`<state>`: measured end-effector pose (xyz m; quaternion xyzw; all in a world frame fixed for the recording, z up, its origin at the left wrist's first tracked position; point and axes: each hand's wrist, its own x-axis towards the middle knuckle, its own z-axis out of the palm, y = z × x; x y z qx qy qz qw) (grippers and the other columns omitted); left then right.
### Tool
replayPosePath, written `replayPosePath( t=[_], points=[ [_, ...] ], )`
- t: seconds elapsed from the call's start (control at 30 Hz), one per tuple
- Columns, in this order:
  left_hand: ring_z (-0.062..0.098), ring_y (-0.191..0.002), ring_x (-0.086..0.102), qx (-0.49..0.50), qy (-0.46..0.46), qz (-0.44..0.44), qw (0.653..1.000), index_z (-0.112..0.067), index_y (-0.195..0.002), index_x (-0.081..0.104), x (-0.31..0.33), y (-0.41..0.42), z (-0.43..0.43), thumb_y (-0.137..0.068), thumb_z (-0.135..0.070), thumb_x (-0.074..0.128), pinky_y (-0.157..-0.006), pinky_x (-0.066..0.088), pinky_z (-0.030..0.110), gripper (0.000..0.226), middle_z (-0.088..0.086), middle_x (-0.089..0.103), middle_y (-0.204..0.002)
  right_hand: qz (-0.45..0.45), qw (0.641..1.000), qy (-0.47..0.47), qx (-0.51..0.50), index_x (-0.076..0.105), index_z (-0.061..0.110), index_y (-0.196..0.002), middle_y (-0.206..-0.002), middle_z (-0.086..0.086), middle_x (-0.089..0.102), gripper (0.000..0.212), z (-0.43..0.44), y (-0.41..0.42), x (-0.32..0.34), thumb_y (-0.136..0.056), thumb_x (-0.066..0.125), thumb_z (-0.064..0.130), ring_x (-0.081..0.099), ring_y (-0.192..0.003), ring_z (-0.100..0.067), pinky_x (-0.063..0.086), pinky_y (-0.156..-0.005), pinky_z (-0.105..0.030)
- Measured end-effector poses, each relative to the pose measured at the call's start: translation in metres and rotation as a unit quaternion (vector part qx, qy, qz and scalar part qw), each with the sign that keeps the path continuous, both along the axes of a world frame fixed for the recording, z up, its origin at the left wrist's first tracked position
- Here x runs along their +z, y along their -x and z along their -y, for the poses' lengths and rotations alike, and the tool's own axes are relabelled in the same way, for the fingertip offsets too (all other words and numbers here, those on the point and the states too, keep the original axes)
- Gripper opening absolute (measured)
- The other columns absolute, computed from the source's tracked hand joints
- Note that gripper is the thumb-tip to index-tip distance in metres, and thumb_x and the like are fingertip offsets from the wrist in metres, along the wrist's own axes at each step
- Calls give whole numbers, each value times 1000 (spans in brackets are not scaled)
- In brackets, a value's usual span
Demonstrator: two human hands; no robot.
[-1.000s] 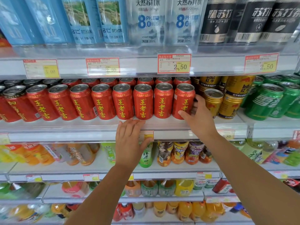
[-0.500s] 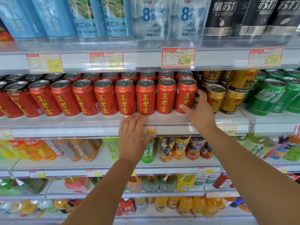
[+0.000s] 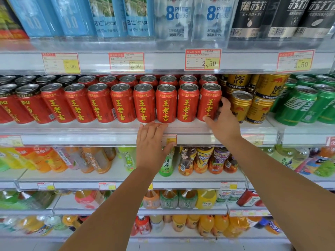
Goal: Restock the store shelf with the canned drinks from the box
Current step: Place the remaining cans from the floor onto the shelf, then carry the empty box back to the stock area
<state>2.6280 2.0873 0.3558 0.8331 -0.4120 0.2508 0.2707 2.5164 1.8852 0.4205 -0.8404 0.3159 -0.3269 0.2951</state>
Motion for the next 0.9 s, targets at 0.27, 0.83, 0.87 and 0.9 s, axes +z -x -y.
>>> replayPosePath(
  t=[0.27,0.83,0.87,0.9],
  points=[
    [23,-124,46,17,-11,-7,1000,-20,-128,54,8,4,0,-80,-49,69,-118,18,39,58,-1,57,-120,-7,999,-20,31,13,17,-150,-143,-6,49,85,5,2,2,-87,68,32,53,-125,-26,47,-99,-43],
    [22,-131,41,217,-8,-263,940,-15,-139,48,-117,115,-161,-90,-27,64,-108,32,31,53,3,50,-139,-29,953,140,268,49,2,-132,-140,-15,42,47,-120,49,-129,-87,60,10,41,-131,-32,42,-104,-47],
    [22,-130,42,235,-18,-288,928,-16,-140,46,-129,123,-179,-91,-29,62,-108,34,33,53,2,49,-140,-48,947,138,288,48,3,-132,-140,-16,42,48,-133,46,-141,-87,61,10,40,-131,-32,42,-104,-48],
    [22,-130,42,254,-26,-312,915,-18,-141,45,-141,129,-198,-91,-31,61,-108,35,34,54,1,49,-140,-64,938,141,309,48,4,-132,-140,-16,43,47,-146,42,-153,-87,62,10,40,-130,-32,42,-105,-47]
  ],
)
